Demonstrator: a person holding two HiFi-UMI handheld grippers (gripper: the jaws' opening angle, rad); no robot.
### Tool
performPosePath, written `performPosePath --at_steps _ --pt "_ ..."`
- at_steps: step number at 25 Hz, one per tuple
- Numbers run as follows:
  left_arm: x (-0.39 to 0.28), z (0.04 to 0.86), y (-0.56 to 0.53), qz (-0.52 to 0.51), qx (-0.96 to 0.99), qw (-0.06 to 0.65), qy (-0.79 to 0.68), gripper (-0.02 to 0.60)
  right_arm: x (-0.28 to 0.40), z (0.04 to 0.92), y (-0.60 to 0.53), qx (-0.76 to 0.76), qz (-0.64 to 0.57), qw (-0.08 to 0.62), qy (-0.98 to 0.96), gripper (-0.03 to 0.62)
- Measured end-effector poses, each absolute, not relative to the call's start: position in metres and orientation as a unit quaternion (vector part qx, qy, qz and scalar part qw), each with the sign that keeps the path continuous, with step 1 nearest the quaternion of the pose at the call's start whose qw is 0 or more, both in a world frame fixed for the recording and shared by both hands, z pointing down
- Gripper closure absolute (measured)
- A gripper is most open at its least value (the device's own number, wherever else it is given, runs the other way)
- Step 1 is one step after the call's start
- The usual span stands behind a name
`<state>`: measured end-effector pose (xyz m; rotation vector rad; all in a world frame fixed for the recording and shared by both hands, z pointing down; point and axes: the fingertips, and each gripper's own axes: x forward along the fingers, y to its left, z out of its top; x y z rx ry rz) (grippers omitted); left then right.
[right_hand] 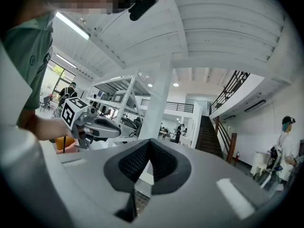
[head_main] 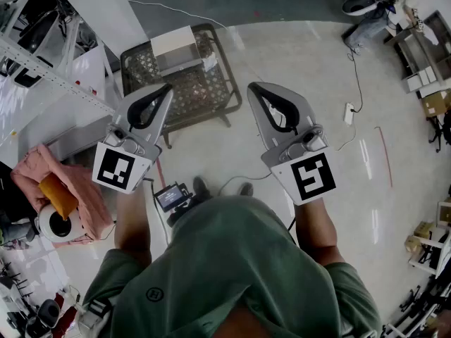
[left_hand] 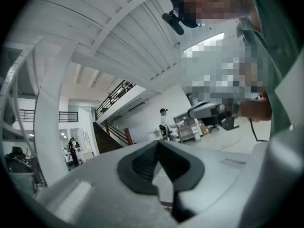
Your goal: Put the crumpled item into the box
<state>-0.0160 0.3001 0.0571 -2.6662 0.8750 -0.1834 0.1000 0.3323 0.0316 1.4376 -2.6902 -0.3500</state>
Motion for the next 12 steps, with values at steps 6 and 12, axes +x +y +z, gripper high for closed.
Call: performPosePath --at_steps 6,12 --pt "-0.023 0.059 0.292 -0.063 -0.938 0.164 0.299 0.578 0.090 0.033 0.324 0.471 -0.113 0.038 -0.874 0.589" --pt "-0.038 0.058 0.281 -0.061 -0.942 0.163 0.288 0.578 0.076 0.034 0.316 0.481 -0.110 0.042 -0.869 0.589"
